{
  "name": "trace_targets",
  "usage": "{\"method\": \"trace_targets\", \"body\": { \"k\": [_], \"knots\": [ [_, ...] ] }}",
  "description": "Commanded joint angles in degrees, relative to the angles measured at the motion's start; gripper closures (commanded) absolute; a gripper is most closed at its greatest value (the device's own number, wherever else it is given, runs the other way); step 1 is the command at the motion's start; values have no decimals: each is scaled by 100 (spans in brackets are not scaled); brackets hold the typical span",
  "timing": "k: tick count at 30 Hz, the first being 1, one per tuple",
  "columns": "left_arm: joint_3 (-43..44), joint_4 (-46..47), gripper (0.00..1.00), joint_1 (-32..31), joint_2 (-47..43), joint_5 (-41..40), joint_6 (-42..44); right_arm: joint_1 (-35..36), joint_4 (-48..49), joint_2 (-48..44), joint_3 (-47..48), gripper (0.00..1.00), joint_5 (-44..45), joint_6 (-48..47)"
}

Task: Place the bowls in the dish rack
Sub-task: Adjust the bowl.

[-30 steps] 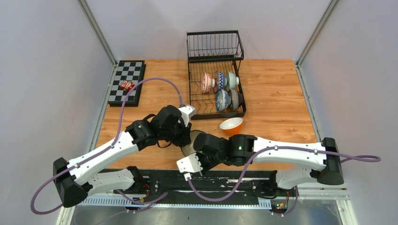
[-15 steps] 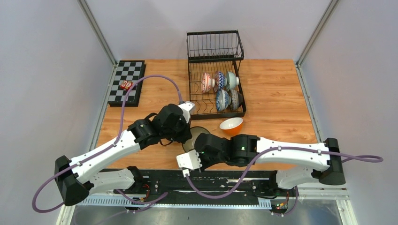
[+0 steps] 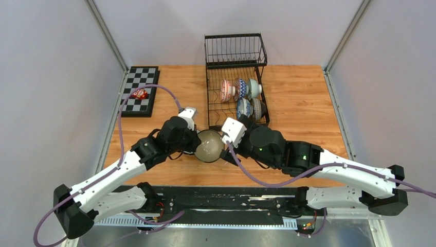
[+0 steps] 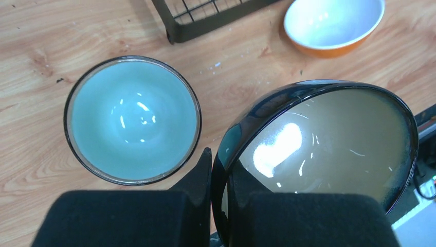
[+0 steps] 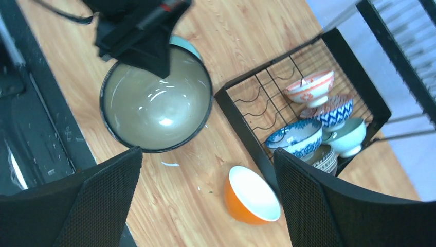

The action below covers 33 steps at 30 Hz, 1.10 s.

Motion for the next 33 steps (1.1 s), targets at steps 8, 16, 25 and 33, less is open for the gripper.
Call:
{"method": "trace_targets", "body": {
  "k": [8,16,25,33],
  "knots": [
    [-546,1818,100,357,-1098,-585,-664,-1273,686,-308,-358,0,-399,3224],
    [-1017,2747,100,426,-1594,-883,-752,-1647,1530,-338,-691,0,-1195,3877],
    [-1203,3541,100,436,-1807,-793,-605,-1958,2243,-125,-831,0,-2259,4138],
    [-1055,3684,100,442,-1938,-601,-465,-1985,2494,73,-814,0,-2600,3996]
  ]
}}
